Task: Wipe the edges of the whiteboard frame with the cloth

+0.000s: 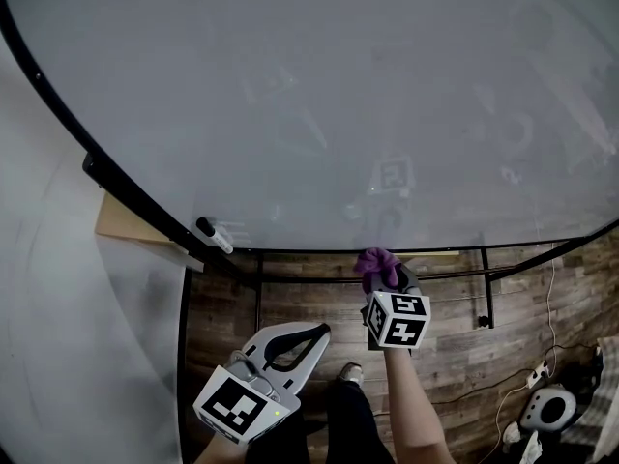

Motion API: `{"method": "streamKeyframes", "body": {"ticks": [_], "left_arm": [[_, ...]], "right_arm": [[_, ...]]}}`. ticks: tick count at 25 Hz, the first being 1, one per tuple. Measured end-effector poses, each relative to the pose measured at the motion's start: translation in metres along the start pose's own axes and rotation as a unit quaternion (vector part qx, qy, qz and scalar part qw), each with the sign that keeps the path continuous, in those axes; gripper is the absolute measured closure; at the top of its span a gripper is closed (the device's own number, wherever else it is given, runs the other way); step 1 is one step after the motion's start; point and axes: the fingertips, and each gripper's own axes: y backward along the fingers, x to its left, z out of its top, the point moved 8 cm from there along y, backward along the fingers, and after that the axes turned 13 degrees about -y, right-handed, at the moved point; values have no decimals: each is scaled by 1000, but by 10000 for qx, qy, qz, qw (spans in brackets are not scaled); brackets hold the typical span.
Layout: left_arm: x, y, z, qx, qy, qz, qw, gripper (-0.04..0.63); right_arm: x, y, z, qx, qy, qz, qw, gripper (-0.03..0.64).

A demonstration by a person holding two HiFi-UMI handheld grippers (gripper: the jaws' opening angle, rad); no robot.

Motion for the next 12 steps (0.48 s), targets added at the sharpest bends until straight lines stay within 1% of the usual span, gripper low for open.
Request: {"method": "streamKeyframes", "body": {"ticks": [12], "left_arm": [[-29, -44, 12, -93, -3, 89, 9999, 578]], "right_arm": [[-58, 11, 14, 8, 65, -46, 10000, 557]]}}
